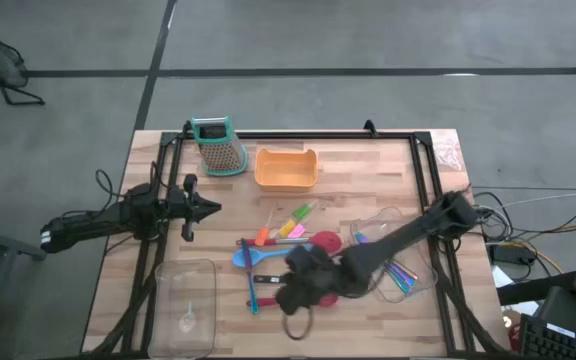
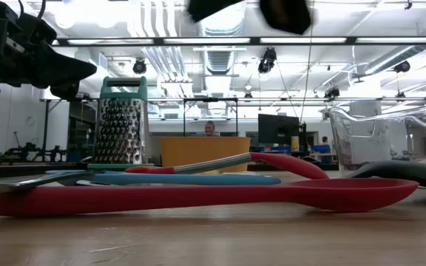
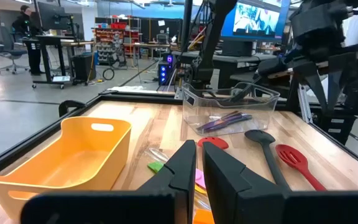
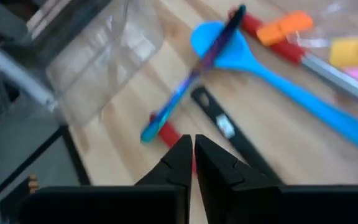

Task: Pick & Place Kitchen Items
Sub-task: Put the blue knife into the top transparent bin

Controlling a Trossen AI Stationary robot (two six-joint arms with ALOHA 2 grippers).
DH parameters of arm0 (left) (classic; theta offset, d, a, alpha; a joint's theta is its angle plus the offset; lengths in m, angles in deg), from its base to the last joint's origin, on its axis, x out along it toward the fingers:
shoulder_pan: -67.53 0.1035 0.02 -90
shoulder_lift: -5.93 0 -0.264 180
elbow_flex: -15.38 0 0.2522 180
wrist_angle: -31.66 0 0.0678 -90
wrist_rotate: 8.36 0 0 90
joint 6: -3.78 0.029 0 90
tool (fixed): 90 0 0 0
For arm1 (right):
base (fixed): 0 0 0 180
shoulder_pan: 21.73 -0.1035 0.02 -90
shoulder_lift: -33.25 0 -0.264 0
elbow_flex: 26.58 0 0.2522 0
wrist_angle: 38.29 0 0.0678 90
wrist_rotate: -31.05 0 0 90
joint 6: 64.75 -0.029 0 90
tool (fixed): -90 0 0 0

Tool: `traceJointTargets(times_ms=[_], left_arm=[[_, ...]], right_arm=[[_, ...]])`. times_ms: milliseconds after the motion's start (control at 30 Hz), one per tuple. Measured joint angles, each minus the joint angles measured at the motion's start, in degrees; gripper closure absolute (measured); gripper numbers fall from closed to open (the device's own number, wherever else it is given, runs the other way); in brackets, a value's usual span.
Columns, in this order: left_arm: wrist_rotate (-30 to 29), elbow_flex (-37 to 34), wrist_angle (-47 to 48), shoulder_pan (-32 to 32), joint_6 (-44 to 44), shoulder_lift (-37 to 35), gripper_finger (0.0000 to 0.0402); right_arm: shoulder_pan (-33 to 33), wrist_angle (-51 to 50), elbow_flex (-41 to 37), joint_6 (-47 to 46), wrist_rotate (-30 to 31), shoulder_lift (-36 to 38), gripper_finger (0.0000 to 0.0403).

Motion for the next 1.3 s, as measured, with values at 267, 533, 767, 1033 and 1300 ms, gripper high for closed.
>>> traceJointTargets(times_ms=[267, 533, 767, 1033, 1300], left_arm=[[0.0, 0.0, 0.0, 0.0, 0.0, 0.0, 0.0367], [0.0, 0.0, 0.0, 0.0, 0.0, 0.0, 0.0367], [0.0, 0.0, 0.0, 0.0, 0.0, 0.1, 0.0367], [0.0, 0.0, 0.0, 0.0, 0.0, 0.1, 0.0367], [0.0, 0.0, 0.0, 0.0, 0.0, 0.1, 0.0367]], right_arm=[[4.1, -7.1, 15.5, 0.9, -1.8, -15.1, 0.0335], [5.7, -9.9, 33.4, 4.5, -2.0, -28.5, 0.0229], [6.9, -11.2, 39.0, 4.2, -2.0, -33.5, 0.0163], [7.6, -13.8, 39.0, 2.1, -2.3, -35.3, 0.0142], [7.5, -12.8, 39.1, 1.9, -2.4, -36.8, 0.0164]])
